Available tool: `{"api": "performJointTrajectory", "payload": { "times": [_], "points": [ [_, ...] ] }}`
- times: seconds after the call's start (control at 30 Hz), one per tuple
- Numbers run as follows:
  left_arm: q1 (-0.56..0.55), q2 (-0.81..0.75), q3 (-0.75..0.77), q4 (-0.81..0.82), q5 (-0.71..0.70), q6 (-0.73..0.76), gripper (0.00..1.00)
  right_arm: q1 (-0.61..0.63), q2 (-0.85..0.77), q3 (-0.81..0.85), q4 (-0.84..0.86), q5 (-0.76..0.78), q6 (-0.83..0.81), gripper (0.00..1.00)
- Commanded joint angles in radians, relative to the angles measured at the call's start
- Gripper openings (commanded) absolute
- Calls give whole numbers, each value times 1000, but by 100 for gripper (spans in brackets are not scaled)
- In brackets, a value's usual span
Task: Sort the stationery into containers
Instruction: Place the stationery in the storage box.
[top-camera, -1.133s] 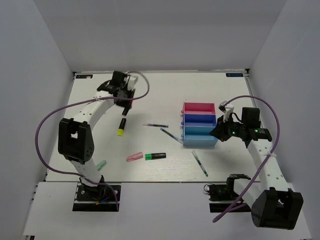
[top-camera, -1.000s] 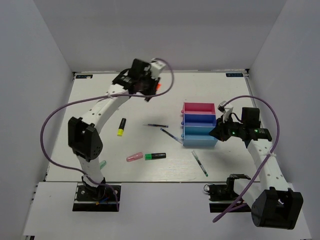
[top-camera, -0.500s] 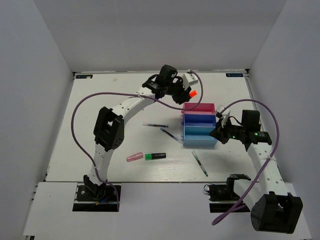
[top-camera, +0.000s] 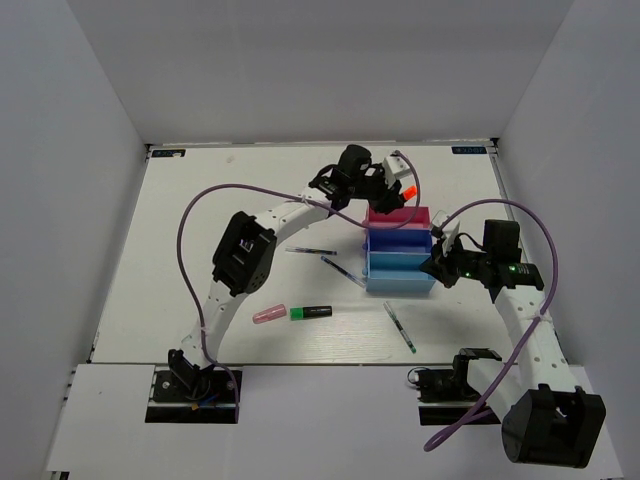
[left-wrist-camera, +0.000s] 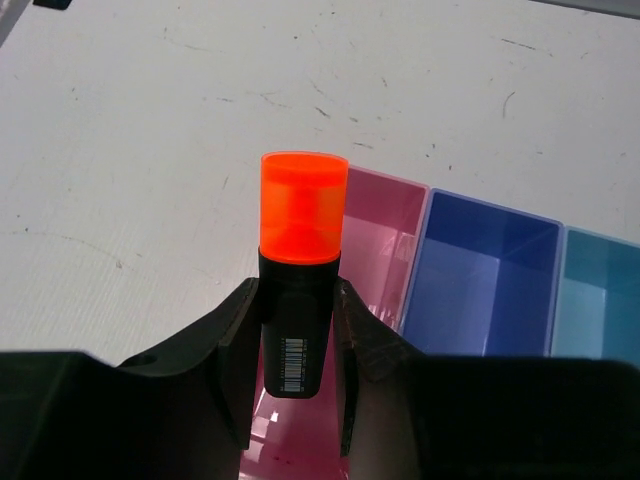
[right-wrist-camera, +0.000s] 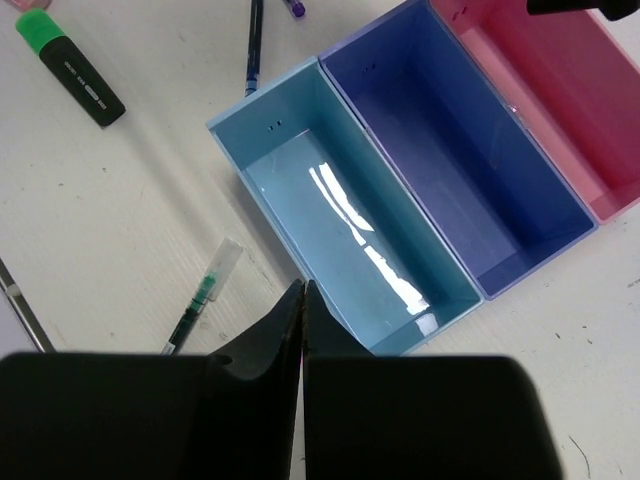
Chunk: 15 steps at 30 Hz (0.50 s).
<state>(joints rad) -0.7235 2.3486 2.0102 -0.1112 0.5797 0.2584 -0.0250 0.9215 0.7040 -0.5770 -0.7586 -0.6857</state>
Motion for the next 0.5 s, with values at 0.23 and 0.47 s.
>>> {"api": "performJointTrajectory", "payload": {
  "times": [0.23, 0.47],
  "points": [
    [1, -12, -31, 104, -90, -51, 40, -4, -26, 6, 2, -5, -3, 13],
    [1, -26, -24, 73, -100, -57, 54, -7, -36, 3, 6, -8, 9, 20]
  ]
}}
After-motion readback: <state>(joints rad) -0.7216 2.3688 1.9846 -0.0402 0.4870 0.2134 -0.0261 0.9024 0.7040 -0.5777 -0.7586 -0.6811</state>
